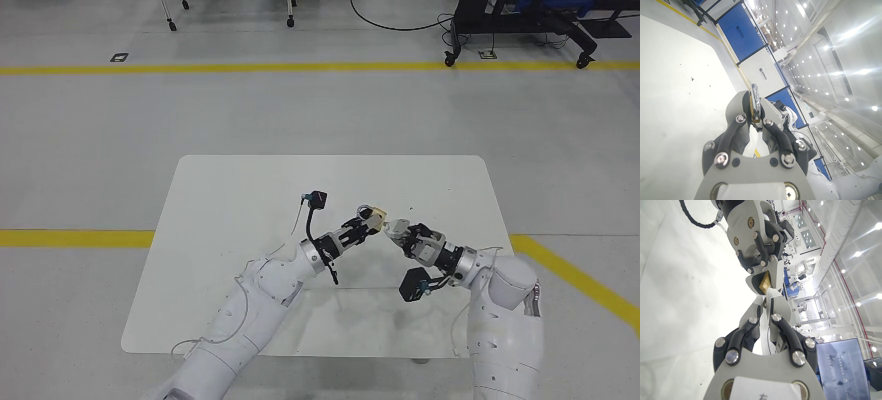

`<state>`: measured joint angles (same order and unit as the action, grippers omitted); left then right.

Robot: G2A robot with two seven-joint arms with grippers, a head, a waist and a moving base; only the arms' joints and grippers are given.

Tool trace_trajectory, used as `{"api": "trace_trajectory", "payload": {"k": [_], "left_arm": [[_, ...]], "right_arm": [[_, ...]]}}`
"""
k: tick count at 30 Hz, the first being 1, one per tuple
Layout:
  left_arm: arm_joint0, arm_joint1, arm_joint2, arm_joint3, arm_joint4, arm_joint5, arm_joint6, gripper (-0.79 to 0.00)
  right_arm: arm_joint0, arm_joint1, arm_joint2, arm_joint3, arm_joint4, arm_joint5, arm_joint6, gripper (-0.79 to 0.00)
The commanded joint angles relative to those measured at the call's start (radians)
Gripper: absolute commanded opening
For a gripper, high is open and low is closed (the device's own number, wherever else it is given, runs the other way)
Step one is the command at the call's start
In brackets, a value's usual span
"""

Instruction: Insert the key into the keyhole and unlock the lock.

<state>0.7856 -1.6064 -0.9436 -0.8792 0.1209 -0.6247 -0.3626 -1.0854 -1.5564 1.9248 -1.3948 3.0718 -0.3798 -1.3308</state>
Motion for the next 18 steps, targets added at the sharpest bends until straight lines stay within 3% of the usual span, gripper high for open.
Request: {"api": "trace_trajectory", "payload": {"k": [1,10,18], "left_arm": [[-0.002,-0.001,0.001,0.003,0.002,-0.001,0.000,-0.785],[-0.004,-0.001,-0.002,0.014,0.012,-0.012,0.006,-0.785],[-0.001,0.000,-0.004,0.009,0.029,-0.027,0.008,-0.785]], "right_arm": [[0.004,0.002,0.000,0.005,0.000,-0.008,-0.006,-0.785],[0.026,0.020,-0.011,0.040,-0.001,-0.065,-0.043,-0.785],[0.097,0.044,-0.039,0.192,0.000,-0.061,-0.049,-0.785]]}}
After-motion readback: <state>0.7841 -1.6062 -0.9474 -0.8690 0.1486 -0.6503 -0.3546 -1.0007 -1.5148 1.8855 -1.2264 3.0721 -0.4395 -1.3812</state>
